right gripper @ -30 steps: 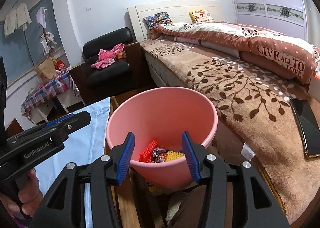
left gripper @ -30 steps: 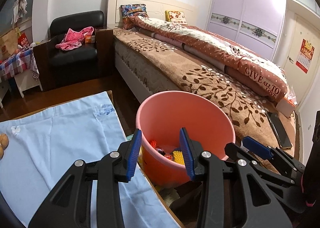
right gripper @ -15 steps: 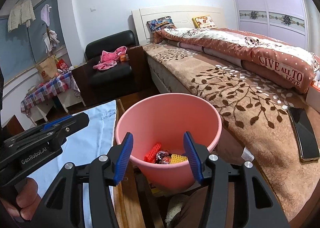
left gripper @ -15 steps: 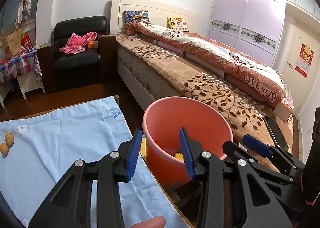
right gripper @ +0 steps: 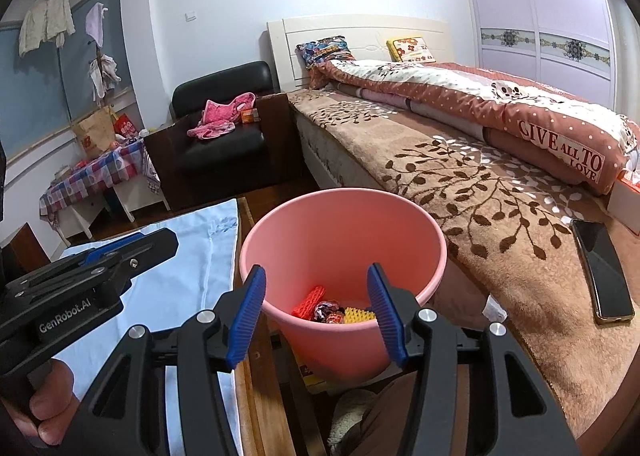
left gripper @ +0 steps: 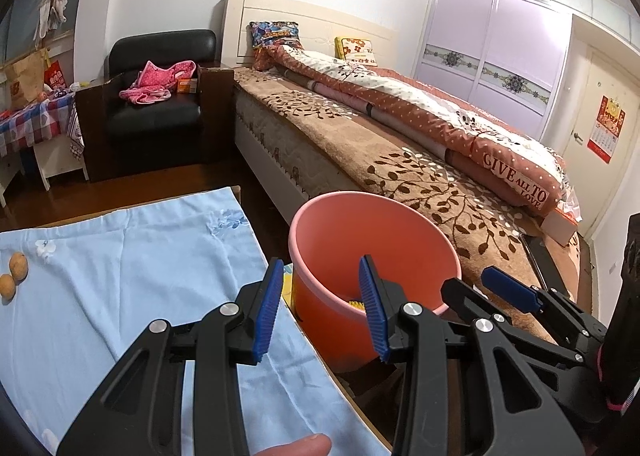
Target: Collect trash
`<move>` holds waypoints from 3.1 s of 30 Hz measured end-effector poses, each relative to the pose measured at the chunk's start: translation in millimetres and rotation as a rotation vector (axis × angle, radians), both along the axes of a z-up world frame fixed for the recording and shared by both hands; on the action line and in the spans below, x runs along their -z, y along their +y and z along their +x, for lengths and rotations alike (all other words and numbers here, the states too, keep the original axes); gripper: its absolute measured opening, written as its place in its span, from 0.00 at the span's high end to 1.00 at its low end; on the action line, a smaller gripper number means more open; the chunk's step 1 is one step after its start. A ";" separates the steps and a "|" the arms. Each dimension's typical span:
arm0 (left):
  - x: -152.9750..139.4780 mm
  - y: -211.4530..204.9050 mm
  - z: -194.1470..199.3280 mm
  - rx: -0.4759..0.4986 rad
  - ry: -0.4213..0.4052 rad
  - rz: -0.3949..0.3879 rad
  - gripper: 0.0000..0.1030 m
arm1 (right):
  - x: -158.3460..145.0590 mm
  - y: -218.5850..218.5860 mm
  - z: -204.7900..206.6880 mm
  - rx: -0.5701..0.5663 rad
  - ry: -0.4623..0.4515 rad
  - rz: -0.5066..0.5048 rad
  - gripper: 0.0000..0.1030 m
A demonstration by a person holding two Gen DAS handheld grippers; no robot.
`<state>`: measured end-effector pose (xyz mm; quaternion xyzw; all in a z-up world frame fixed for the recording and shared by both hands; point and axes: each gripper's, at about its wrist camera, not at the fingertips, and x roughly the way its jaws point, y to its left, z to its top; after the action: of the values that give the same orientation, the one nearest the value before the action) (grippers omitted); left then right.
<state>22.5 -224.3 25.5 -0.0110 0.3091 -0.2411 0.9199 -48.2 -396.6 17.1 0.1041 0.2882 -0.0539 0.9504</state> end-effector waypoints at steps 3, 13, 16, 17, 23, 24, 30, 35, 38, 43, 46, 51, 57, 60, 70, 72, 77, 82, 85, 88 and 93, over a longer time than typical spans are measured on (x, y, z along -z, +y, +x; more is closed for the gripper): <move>0.7 0.5 -0.7 0.003 -0.002 -0.001 0.62 | 0.3 1.1 0.7 -0.001 0.004 -0.001 0.49; 3.5 2.1 -1.3 0.009 0.012 -0.001 0.62 | 5.8 -2.7 5.7 -0.003 0.023 0.010 0.49; 4.1 2.3 -0.7 0.011 0.017 -0.001 0.62 | 7.3 -2.2 7.0 -0.005 0.026 0.008 0.49; 4.2 2.5 0.1 0.011 0.018 -0.001 0.62 | 7.7 -1.8 7.2 -0.006 0.027 0.007 0.49; 6.2 2.6 1.0 0.015 0.027 -0.001 0.62 | 9.9 -0.3 8.1 -0.008 0.034 0.005 0.49; 6.3 2.5 1.5 0.015 0.028 -0.001 0.62 | 10.0 -0.4 8.2 -0.008 0.034 0.005 0.49; 7.3 2.4 1.4 0.017 0.033 0.000 0.62 | 10.2 -0.1 8.1 -0.008 0.034 0.005 0.49; 7.6 2.4 1.7 0.017 0.035 0.000 0.62 | 13.5 -0.8 9.7 -0.010 0.040 0.004 0.49; 9.6 2.4 1.9 0.017 0.038 0.000 0.62 | 14.7 -0.5 10.6 -0.010 0.042 0.002 0.49; 11.2 2.1 3.2 0.018 0.041 0.001 0.62 | 14.6 -0.2 10.5 -0.010 0.042 0.003 0.49; 12.6 1.9 3.7 0.020 0.045 0.000 0.62 | 14.5 0.0 10.6 -0.010 0.042 0.002 0.49; 12.9 2.5 4.1 0.020 0.046 -0.001 0.62 | 16.5 -1.0 13.4 -0.011 0.048 0.001 0.49; 14.0 1.8 4.5 0.020 0.051 0.002 0.62 | 16.0 -0.4 13.0 -0.011 0.047 0.001 0.49; 15.3 1.0 4.6 0.023 0.053 0.003 0.62 | 16.5 -0.7 13.3 -0.010 0.048 0.000 0.49; 16.8 -0.4 5.1 0.026 0.056 0.009 0.62 | 19.3 -3.9 15.8 -0.009 0.052 0.005 0.49; 17.0 -0.8 4.7 0.026 0.056 0.011 0.62 | 20.2 -5.3 15.4 -0.007 0.052 0.007 0.49; 18.1 -1.2 4.5 0.027 0.059 0.013 0.62 | 20.5 -7.2 15.1 -0.005 0.051 0.009 0.49; 19.0 -1.2 3.7 0.029 0.059 0.015 0.62 | 21.1 -8.5 14.0 -0.005 0.052 0.011 0.49; 18.7 -1.7 4.2 0.029 0.060 0.016 0.62 | 20.4 -7.8 14.7 -0.005 0.052 0.010 0.49; 18.9 -1.8 3.9 0.031 0.061 0.016 0.62 | 20.3 -7.8 14.7 -0.005 0.052 0.010 0.49; 20.5 -0.9 2.3 0.034 0.063 0.019 0.62 | 20.5 -8.4 14.5 -0.005 0.053 0.011 0.49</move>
<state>24.9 -225.1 5.0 -0.0044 0.3403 -0.2531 0.9056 -33.8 -405.0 -3.4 0.1069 0.3136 -0.0528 0.9420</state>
